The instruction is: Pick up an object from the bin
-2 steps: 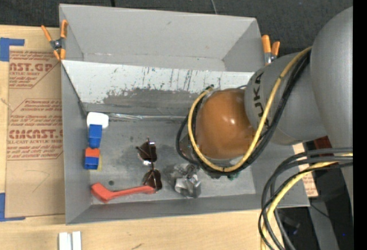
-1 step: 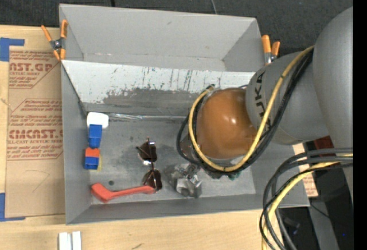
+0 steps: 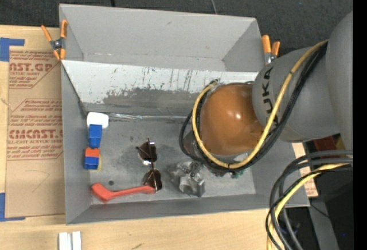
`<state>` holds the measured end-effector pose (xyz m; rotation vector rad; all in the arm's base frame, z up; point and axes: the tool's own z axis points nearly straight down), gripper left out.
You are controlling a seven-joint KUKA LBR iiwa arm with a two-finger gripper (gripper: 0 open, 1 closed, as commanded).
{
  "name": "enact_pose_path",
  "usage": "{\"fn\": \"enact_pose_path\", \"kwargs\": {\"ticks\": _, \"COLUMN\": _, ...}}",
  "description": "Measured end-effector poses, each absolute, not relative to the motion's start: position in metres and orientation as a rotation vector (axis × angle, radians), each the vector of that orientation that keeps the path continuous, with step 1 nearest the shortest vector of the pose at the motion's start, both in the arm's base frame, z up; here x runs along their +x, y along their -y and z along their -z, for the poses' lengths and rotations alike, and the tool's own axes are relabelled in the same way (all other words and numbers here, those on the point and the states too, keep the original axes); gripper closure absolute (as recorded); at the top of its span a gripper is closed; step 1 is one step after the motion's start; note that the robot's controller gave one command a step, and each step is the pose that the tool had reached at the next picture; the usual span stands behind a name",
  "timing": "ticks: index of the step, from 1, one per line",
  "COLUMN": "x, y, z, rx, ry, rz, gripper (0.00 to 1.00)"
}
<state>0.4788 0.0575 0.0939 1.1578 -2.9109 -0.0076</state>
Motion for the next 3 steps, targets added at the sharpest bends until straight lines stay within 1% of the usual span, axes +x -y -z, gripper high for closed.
{"fn": "enact_pose_path", "kwargs": {"ticks": 2, "x": 0.481, "y": -0.058, "z": -0.138, "rx": 1.160, "ry": 2.919, "rz": 0.005, "gripper": 1.00}}
{"fn": "enact_pose_path", "kwargs": {"ticks": 3, "x": 0.481, "y": -0.058, "z": -0.148, "rx": 1.161, "ry": 2.921, "rz": 0.004, "gripper": 1.00}}
